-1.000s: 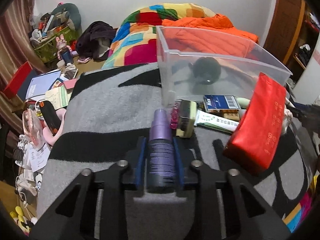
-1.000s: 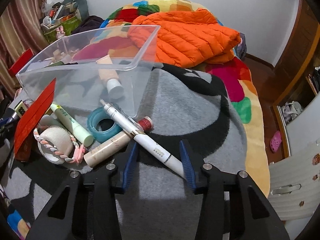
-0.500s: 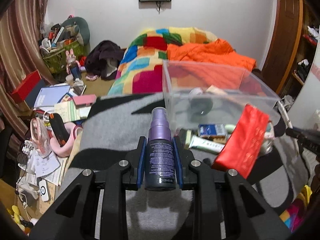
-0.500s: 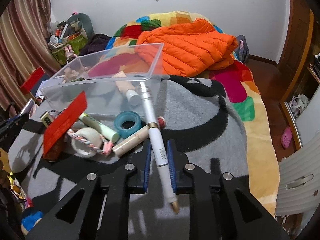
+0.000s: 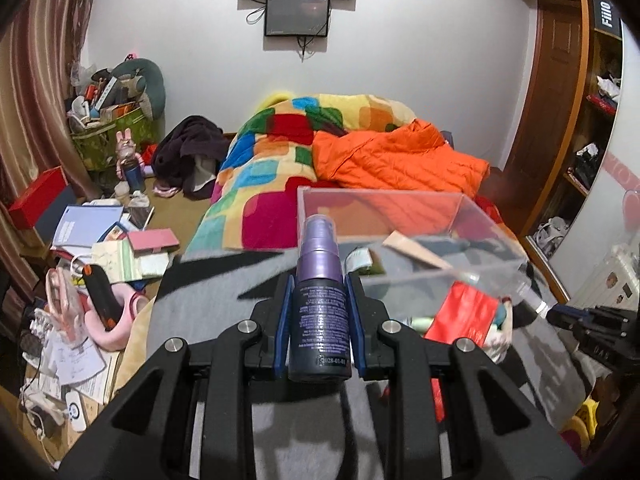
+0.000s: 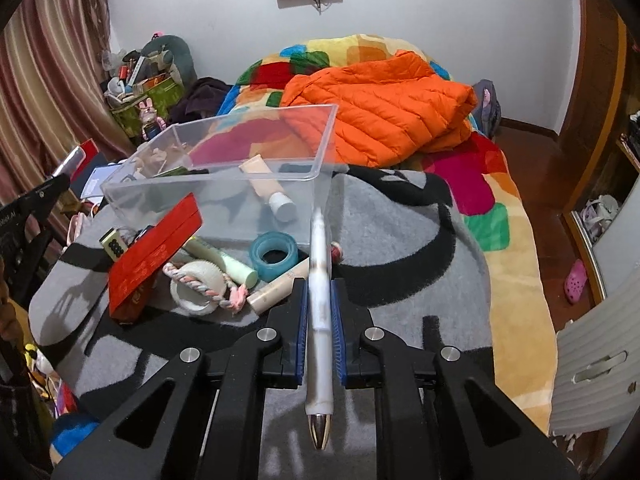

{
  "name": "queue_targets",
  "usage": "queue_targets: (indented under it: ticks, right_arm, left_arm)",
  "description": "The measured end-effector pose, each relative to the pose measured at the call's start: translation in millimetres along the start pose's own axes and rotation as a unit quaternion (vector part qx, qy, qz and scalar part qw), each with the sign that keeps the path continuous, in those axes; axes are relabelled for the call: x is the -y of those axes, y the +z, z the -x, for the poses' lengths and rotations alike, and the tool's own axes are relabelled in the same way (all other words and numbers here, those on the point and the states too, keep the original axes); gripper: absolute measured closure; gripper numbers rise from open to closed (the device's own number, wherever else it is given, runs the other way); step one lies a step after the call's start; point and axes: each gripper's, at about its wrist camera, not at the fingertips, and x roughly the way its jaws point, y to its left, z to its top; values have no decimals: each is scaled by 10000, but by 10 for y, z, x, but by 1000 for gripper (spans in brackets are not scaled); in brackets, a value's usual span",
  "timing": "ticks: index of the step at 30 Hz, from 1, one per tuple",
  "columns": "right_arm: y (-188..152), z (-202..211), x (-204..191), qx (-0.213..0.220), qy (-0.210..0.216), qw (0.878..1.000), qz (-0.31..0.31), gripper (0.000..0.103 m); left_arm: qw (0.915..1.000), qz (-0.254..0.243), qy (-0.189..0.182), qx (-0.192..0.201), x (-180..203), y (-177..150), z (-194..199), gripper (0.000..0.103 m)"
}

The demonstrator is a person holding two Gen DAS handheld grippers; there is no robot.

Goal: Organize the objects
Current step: 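Carry the white pen with the right tool while the left tool carries the purple bottle to the box, then release the white pen into the clear box with the right tool while the left tool releases the purple bottle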

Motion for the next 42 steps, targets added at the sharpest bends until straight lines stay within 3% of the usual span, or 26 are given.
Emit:
queue_targets:
  ticks: [7,10,13,18,24,25,27,36,42]
  right_arm:
    - [11,-228,20,-342,-152,9993,81,92]
    - [-20,-369,79,-553,-403,9977,2,91]
    - [-30,-392,146,-501,-700,9963,-81,84]
    - [-62,-421,310,-561,-766,9949,-334,78]
    - [-83,-491,270,-561,-882,9944,-153,79]
    - [-83,-491,255,-531,-876,9946,-147,87]
    - [-80,-485,235,-497,-807,9953,-184,93]
    - [101,-179,282,22,-359,9974,-621,93]
    - [406,71,148,470,53,9976,-498,93]
  left_arm:
    - [9995,-57,-294,-62,64,250,-165,78]
    - [9995,-141,-277,-106,114,329,-267,78]
    - [9990,-195,-300,-263,151,379,-437,78]
    - [9976,-266,-223,-591,185,347,-727,78]
    - [9951,-236,-183,-938,165,259,-997,78]
    - [9949,-223,-176,-966,160,255,-1023,78]
    - [9945,-228,-174,-1009,153,259,-1055,78]
    - [9924,-389,-360,-1111,228,223,-1074,78]
    - [9922,-453,-543,-1024,305,229,-992,78]
